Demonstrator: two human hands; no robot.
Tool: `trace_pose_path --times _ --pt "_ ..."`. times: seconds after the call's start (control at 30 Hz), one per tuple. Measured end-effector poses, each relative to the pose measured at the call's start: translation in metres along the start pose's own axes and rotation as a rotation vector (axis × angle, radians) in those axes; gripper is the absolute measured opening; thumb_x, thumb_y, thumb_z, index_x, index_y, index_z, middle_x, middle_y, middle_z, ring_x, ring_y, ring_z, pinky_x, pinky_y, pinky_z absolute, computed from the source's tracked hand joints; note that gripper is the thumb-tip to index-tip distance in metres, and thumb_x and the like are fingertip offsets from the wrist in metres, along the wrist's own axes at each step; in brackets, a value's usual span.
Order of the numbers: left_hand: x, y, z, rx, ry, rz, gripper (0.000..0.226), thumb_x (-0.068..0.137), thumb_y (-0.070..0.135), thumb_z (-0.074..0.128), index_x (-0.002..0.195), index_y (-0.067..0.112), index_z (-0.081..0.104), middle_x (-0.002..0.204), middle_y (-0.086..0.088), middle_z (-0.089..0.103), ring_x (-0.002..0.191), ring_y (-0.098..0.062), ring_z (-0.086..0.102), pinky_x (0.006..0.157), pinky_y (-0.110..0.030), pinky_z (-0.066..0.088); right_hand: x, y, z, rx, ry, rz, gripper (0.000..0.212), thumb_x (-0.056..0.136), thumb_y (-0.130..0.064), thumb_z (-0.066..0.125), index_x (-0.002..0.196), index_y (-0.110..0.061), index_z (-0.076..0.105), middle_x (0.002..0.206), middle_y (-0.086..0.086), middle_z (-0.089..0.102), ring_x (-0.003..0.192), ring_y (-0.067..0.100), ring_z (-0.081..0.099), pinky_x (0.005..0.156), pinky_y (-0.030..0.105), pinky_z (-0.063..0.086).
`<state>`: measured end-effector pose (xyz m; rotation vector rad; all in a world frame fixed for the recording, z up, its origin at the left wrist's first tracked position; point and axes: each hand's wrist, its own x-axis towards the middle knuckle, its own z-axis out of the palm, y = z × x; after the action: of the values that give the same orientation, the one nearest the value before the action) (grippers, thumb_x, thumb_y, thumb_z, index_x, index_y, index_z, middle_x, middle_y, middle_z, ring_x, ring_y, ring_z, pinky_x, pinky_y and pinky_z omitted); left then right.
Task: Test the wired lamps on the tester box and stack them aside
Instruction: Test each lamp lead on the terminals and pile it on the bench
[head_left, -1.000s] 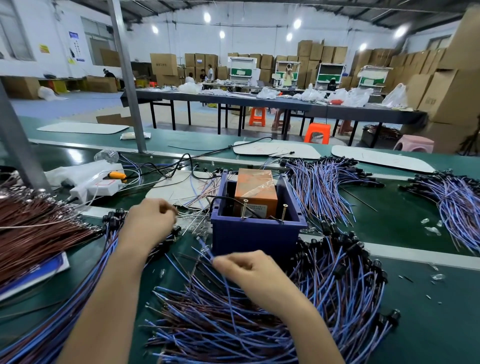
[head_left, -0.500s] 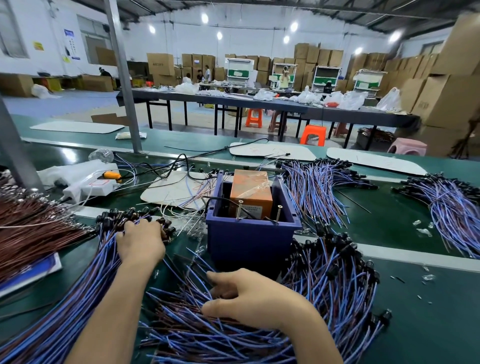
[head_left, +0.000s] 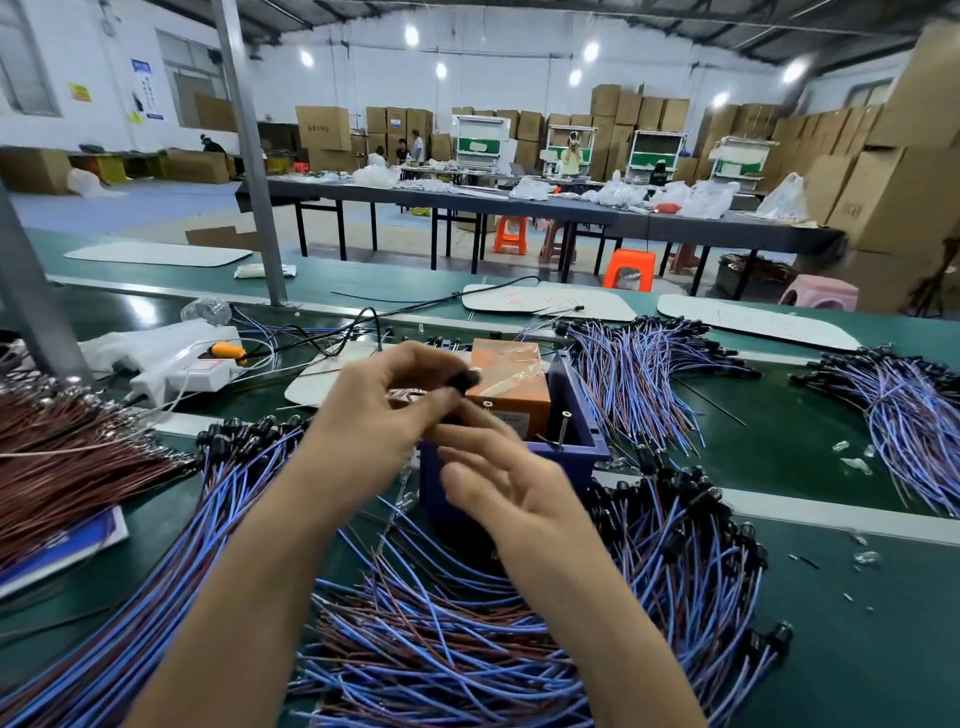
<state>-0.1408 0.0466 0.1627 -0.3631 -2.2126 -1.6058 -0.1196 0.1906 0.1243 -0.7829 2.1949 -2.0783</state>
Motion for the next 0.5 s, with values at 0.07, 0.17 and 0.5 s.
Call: trace_pose_path --times 0.07,0.17,0.5 --pt "-0.005 0.01 0.012 -0.125 -0.024 0.015 0.022 0.085 0.002 0.064 0.093 0.022 0.069 0.091 0.01 0.074 0.09 -0.003 0.067 0.075 -0.013 0.05 0.0 -0.003 -0.005 0.127 0.132 -0.04 0.03 0.095 -0.007 0.054 0.093 -0.029 0.075 0.124 -0.014 0.063 0.114 0.004 0.06 0.099 0.029 0.047" --pt "-0.009 0.015 0.021 -0.229 -0.08 -0.022 0.019 0.089 0.005 0.06 0.1 0.018 0.067 0.1 0.005 0.072 0.088 -0.004 0.068 0.079 -0.018 0.053 -0.001 -0.008 -0.015 0.252 0.181 -0.023 0.028 0.092 -0.012 0.053 0.094 -0.027 0.076 0.108 -0.007 0.073 0.104 0.006 0.065 0.093 0.028 0.05" --pt "-0.006 -0.003 0.017 -0.063 -0.343 -0.138 0.026 0.094 0.007 0.054 0.113 0.022 0.066 0.075 -0.002 0.071 0.046 -0.008 0.039 0.046 -0.012 0.034 -0.005 -0.019 -0.047 0.779 0.911 -0.157 0.028 0.093 -0.002 0.046 0.114 -0.007 0.063 0.117 0.007 0.068 0.089 0.023 0.072 0.079 0.029 0.058"
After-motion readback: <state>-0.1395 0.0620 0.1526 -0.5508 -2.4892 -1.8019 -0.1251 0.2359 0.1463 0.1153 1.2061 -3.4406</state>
